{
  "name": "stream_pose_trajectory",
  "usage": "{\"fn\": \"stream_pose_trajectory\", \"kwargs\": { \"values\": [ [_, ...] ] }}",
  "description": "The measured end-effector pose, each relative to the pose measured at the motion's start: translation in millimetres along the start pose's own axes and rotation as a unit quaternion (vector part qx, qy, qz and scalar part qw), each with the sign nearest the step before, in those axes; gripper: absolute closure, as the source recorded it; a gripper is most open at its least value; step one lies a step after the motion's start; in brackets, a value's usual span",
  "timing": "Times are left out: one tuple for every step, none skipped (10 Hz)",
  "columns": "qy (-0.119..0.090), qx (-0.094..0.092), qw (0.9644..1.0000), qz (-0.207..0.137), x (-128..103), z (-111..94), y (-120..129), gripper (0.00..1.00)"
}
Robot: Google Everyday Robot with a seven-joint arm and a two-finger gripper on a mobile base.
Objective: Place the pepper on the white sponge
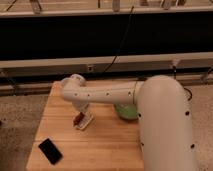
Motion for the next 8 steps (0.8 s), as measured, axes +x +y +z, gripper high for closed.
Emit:
{"fn": "stream_pose_trajectory", "kwargs": {
  "values": [
    [0.000,0.001,1.0000,0.003,0.9,0.3,1.2,0.20],
    [0.001,0.002,1.0000,0.006,2.2,-0.3,2.0,0.20],
    [0.002,0.003,1.0000,0.008,3.2,-0.7,3.2,0.20],
    [0.005,0.004,0.9999,0.011,5.4,-2.5,4.7,0.20],
    [0.008,0.007,0.9999,0.013,7.3,-5.3,5.8,0.20],
    [0.011,0.010,0.9998,0.014,8.5,-7.8,6.8,0.20],
    [0.011,0.011,0.9998,0.013,10.6,-9.5,7.3,0.20],
    [0.009,0.010,0.9999,0.011,8.2,-6.9,6.4,0.20]
  ]
}}
